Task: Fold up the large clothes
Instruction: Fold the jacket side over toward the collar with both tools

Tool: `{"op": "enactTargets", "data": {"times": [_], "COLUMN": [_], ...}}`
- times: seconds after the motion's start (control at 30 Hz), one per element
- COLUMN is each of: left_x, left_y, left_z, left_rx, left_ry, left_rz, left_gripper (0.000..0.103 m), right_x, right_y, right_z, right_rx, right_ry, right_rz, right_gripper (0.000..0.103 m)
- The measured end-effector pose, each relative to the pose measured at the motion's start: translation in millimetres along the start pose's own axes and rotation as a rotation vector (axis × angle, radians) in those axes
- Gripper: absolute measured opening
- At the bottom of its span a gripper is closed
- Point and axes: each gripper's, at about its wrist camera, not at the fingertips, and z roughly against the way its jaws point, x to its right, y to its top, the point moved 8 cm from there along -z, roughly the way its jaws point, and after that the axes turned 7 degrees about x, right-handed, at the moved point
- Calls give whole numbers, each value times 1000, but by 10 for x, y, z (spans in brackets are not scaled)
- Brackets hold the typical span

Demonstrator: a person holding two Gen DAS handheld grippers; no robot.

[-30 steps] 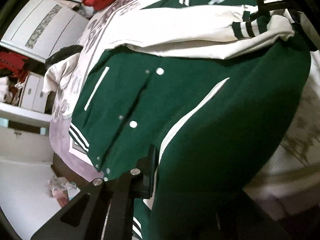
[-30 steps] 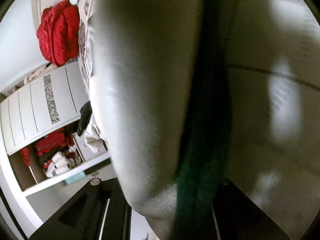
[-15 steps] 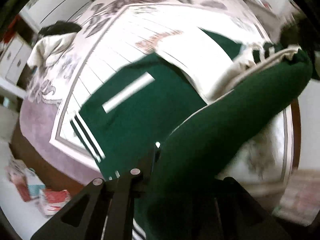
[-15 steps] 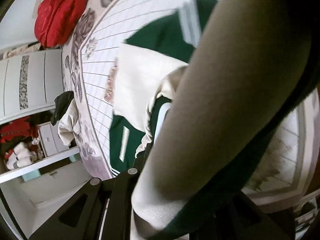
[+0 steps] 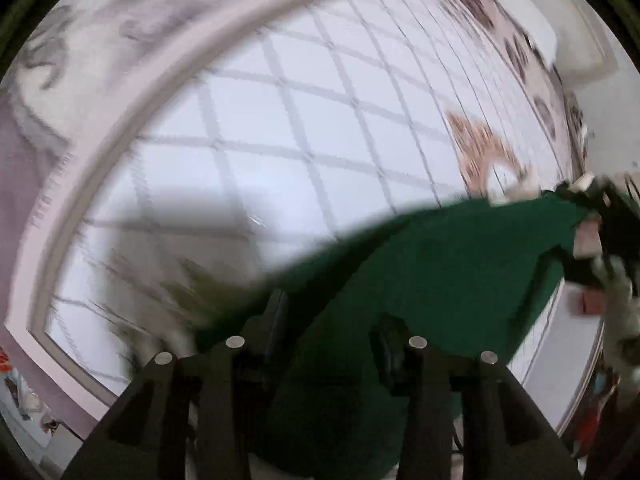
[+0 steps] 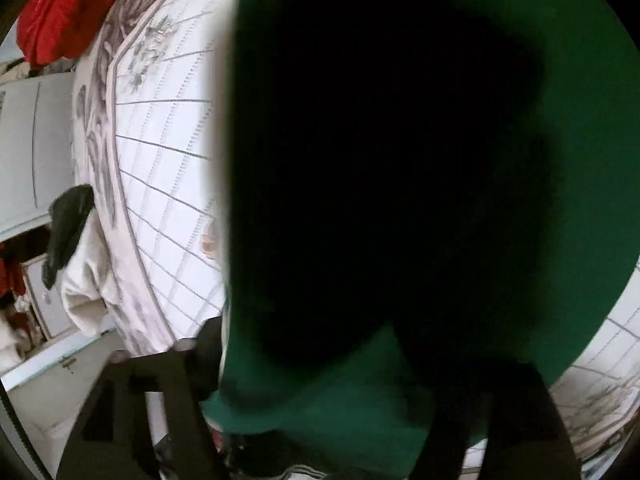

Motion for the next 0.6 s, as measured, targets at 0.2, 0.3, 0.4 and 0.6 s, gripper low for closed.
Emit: {"op": "enactTargets", "data": {"times": [0.2,0.3,0.4,0.6], "left_x": [-571,-660,-607,-105], "left_y": [-50,-232,-365,-503], "left_z": [309,430,570,764], "left_rx": [62,72,98,199], "left_ry": [121,201,286,226], "left_rz": [81,42,-47,-93], "left_gripper": [40,40,40,87], "right_x": [-30,-34,287,544], "right_y": [-266,-520,-708,-771], "right_z": [328,145,-305,-638], "right_rx": [91,59,4,-46], "right_ry": [70,49,23,-61], "right_rz": [124,202,269,360], "right_gripper": [82,82,82,83]}}
